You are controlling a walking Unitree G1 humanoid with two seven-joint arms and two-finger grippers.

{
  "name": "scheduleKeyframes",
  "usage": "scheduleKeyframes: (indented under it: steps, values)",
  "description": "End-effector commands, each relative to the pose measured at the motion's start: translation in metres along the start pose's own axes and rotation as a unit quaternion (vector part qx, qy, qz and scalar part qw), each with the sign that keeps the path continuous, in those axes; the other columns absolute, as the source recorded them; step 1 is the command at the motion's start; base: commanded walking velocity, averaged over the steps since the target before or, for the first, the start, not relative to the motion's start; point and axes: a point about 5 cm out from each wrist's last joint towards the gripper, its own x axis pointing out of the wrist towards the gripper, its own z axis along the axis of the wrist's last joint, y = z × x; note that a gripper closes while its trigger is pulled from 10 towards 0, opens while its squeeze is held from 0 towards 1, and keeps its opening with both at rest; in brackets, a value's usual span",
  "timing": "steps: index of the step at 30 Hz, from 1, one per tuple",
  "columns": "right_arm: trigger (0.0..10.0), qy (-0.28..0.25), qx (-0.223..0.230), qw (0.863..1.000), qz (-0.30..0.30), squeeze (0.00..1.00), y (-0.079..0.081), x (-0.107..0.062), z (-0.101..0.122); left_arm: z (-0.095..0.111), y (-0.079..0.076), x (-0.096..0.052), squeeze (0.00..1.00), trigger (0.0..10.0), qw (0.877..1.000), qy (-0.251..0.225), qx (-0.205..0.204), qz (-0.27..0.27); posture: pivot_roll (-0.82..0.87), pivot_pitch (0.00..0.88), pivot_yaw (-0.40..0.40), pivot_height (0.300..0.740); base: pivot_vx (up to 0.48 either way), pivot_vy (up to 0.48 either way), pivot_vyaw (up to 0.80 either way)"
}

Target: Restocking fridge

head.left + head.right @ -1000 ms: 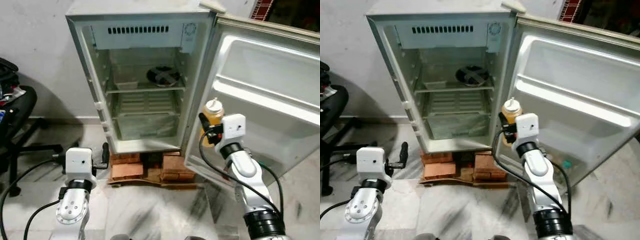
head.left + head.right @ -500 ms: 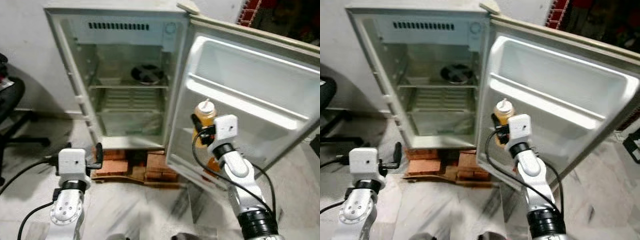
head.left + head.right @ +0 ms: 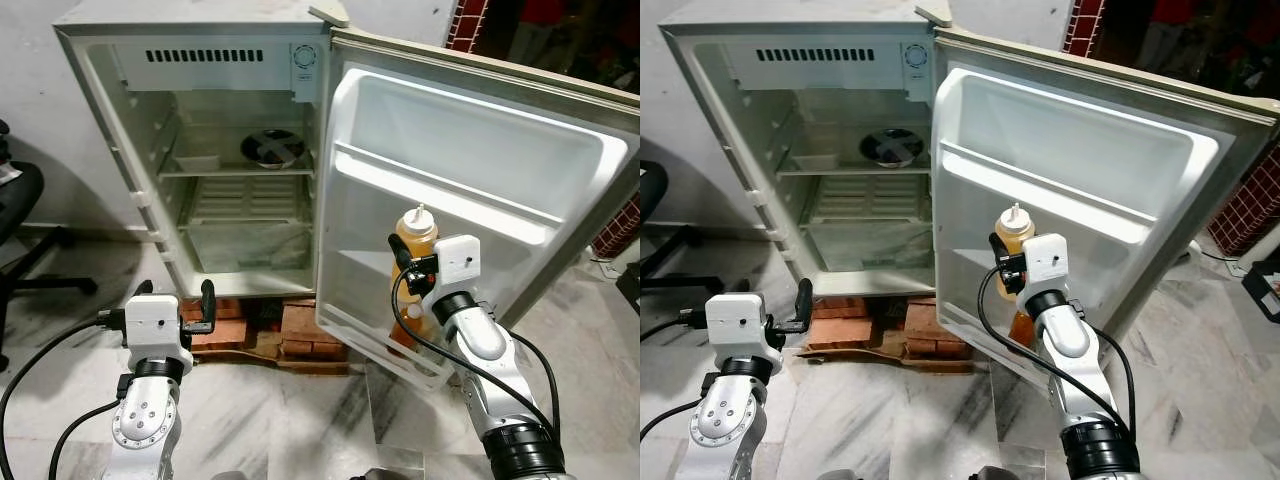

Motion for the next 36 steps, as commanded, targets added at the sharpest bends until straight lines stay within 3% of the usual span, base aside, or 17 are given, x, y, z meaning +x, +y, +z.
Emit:
scheduleKeyframes:
  steps: [1, 23, 31, 36]
  values:
    - [10.0, -0.005, 0.003, 1.0, -0.001, 0.0, -0.0026, 0.0025, 0.0031, 0.0014, 0.001, 0.0015, 0.0, 10.0, 1.0, -0.002, 0.003, -0.001, 0.04, 0.038, -0.014, 0.74, 0.0, 0.0, 0.0]
    - [10.0, 0.006, 0.015, 1.0, -0.012, 0.0, -0.0069, 0.0036, -0.0001, 0.0016, -0.0012, 0.0031, 0.0, 10.0, 1.0, -0.006, 0.002, -0.01, 0.03, 0.034, -0.016, 0.74, 0.0, 0.0, -0.06]
    - [10.0, 0.006, 0.014, 1.0, -0.011, 0.0, -0.0066, 0.0047, 0.0, 0.001, -0.0017, 0.0041, 0.0, 10.0, 1.0, -0.006, 0.004, -0.011, 0.03, 0.03, -0.014, 0.74, 0.0, 0.0, -0.61]
    - [10.0, 0.007, 0.016, 1.0, -0.012, 0.0, -0.0067, 0.0049, -0.0006, 0.0009, -0.002, 0.0045, 0.0, 10.0, 1.0, -0.006, 0.004, -0.013, 0.03, 0.029, -0.015, 0.74, 0.0, 0.0, 0.0]
